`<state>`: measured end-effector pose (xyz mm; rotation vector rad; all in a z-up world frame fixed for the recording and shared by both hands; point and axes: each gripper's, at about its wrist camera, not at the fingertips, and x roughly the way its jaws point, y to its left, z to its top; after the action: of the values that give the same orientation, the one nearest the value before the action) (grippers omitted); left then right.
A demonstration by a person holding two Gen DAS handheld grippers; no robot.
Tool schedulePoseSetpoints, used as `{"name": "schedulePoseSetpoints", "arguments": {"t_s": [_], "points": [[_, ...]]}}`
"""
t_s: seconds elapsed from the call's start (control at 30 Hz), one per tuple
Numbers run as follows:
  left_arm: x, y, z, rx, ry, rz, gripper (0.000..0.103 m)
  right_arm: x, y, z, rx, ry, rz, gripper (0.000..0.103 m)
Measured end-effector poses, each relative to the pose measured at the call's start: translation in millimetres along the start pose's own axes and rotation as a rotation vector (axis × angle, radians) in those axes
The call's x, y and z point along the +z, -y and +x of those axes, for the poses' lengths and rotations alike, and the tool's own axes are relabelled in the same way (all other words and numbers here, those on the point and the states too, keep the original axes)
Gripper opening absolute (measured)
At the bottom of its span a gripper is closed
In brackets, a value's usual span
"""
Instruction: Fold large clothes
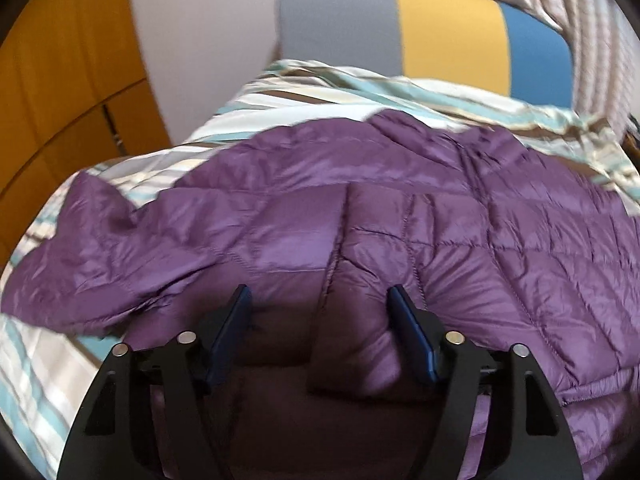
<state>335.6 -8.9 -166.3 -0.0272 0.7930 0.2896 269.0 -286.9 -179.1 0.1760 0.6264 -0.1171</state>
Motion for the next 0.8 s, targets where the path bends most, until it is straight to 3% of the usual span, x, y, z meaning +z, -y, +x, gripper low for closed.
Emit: {"name": "schedulePoseSetpoints", "arguments": {"t_s": [0.07, 0.17, 0.2, 0.4, 0.5, 0.57, 0.7, 0.8], "points": [[-1, -8, -1, -0.001, 0.005, -0.039, 0.070, 4, 16, -3, 0.006, 0.002, 0.083, 0.093], [-1, -14, 3, -0.025, -0.014, -0.068, 0.070, 15, 34, -2, 0.005, -0.009, 0.176, 0.072], [-1, -14, 4, -0.026, -0.019, -0.066, 0.070, 21, 35, 3, 0.021, -0.022, 0.184, 0.064], [-3, -8, 6, -0.016, -0.030, -0.052, 0.071, 57, 19, 47, 0.065, -0.060, 0.106, 0.039], [-3, -7, 8, -0.011, -0.032, -0.052, 0.072, 63, 13, 76, 0.057, -0.110, 0.081, 0.037], [-3, -7, 9, -0.015, -0.035, -0.055, 0.072, 57, 10, 102, 0.075, -0.199, 0.060, 0.038], [-4, -5, 12, -0.010, -0.041, -0.048, 0.074, 49, 1, 108, 0.046, -0.175, -0.009, 0.039], [-4, -5, 8, -0.022, -0.036, -0.049, 0.090, 47, 1, 108, 0.039, -0.165, -0.014, 0.039]]}}
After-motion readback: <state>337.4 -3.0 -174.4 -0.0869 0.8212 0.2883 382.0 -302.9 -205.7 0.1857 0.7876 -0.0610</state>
